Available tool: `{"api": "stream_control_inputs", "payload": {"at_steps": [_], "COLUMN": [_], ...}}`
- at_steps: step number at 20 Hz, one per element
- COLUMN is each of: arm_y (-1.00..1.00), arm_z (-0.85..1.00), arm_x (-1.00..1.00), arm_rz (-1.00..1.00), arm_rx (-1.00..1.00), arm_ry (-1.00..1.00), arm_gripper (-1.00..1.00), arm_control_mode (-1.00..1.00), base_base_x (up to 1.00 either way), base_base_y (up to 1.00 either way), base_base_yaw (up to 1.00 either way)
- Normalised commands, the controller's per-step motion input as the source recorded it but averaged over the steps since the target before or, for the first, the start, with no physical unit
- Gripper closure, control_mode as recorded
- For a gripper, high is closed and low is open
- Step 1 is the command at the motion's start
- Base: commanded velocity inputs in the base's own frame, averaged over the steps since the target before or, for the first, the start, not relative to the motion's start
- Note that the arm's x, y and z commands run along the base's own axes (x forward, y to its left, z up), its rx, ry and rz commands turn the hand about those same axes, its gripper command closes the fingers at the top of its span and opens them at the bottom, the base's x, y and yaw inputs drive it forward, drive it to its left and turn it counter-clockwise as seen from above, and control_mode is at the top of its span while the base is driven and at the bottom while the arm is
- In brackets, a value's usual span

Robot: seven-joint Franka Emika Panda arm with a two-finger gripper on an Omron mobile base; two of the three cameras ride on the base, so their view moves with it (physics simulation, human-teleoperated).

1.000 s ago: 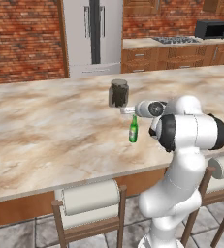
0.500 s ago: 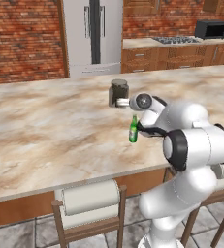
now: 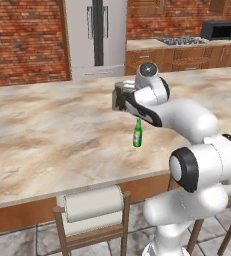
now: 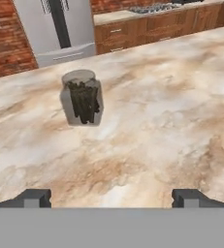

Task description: Open the cabinet directly in front. Then move the beer and the cup to the dining counter with the jar on it.

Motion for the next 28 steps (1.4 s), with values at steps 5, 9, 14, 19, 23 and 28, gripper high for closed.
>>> {"api": "stream_control_inputs", "payload": {"at_steps": [5, 9, 14, 19, 23, 28], "arm_y": [-0.05, 0.00, 0.00, 0.00, 0.00, 0.00], "arm_z": [1.00, 0.41, 0.01, 0.00, 0.00, 0.00], "arm_x": [-0.55, -0.91, -0.12, -0.87, -1.00, -1.00], "arm_rz": [-0.12, -0.07, 0.00, 0.00, 0.00, 0.00], "arm_rx": [0.06, 0.00, 0.00, 0.00, 0.00, 0.00], "arm_ry": [0.30, 0.00, -0.03, -0.05, -0.13, -0.16], "arm_gripper": [-1.00, -1.00, -1.00, -1.00, -1.00, -1.00], "arm_control_mode": [-1.00, -1.00, -1.00, -1.00, -1.00, -1.00], "base_base_x": [0.00, 0.00, 0.00, 0.00, 0.00, 0.00], "base_base_y": [0.00, 0.00, 0.00, 0.00, 0.00, 0.00], "base_base_yaw": [0.00, 0.00, 0.00, 0.00, 0.00, 0.00]}}
